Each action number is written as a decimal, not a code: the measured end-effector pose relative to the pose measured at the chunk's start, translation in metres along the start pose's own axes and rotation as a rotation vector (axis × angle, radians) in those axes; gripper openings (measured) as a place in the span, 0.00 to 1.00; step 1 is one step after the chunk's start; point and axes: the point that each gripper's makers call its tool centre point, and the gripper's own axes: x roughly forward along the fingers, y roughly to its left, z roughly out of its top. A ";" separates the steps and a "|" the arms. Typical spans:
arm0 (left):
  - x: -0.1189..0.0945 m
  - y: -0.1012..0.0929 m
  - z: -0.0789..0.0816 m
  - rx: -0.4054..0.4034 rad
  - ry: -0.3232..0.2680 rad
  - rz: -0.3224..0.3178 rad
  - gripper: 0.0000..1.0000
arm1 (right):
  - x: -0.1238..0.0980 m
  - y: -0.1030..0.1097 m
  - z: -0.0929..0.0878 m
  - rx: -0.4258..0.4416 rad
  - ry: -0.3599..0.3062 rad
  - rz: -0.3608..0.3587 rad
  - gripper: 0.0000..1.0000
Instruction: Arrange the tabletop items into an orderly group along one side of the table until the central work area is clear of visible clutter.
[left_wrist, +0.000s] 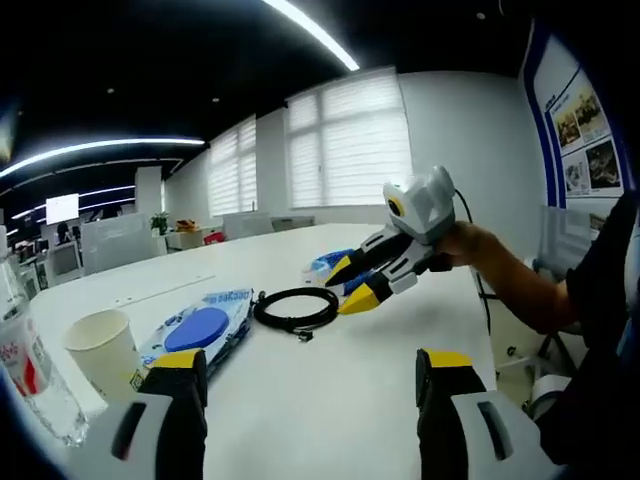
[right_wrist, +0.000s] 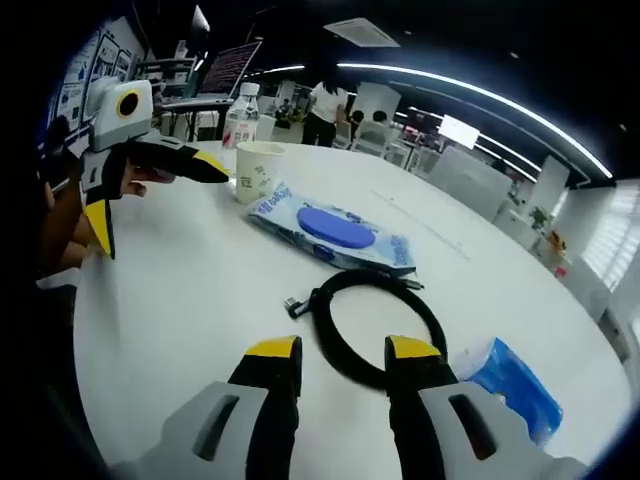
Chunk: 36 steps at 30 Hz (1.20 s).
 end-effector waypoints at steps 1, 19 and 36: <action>0.002 -0.001 -0.001 0.006 0.009 -0.007 0.85 | -0.001 -0.001 -0.002 0.004 0.003 -0.004 0.31; 0.026 -0.011 0.005 -0.039 0.005 -0.101 0.84 | -0.010 -0.009 -0.018 0.080 0.013 -0.037 0.40; 0.051 -0.008 0.001 -0.022 0.051 -0.127 0.75 | -0.016 -0.021 -0.028 0.106 0.005 -0.057 0.42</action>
